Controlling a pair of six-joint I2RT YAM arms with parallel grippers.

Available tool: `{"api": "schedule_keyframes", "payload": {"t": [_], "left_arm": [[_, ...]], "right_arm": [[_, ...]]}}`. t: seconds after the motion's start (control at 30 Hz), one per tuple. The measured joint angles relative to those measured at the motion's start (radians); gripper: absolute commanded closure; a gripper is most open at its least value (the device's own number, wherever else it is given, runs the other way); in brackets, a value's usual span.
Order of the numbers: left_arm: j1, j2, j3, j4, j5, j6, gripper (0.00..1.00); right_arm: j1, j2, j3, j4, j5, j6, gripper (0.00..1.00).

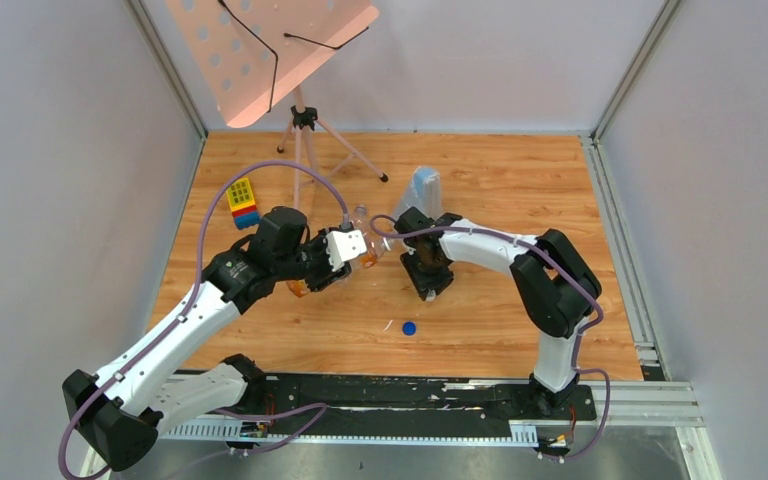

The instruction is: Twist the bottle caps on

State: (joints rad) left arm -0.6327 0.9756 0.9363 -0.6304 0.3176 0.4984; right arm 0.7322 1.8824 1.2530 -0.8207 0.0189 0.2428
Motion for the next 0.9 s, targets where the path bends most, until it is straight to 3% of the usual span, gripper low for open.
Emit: {"api": "schedule_keyframes", "payload": {"t": [0.2,0.37,0.63,0.9], "left_arm": [[0.0,0.0,-0.001,0.0,0.014,0.0,0.9],[0.0,0.0,-0.001,0.0,0.018,0.0,0.9],[0.0,0.0,-0.001,0.006,0.024,0.0,0.9],[0.0,0.0,-0.001,0.006,0.029,-0.003,0.9]], "right_arm": [[0.0,-0.03,-0.04,0.043,0.015,0.024,0.52],[0.0,-0.046,-0.061,0.07,0.019,0.036,0.54],[0.0,-0.057,-0.077,0.09,0.034,0.045,0.63],[0.005,-0.064,-0.084,0.107,0.032,0.053,0.89]]}}
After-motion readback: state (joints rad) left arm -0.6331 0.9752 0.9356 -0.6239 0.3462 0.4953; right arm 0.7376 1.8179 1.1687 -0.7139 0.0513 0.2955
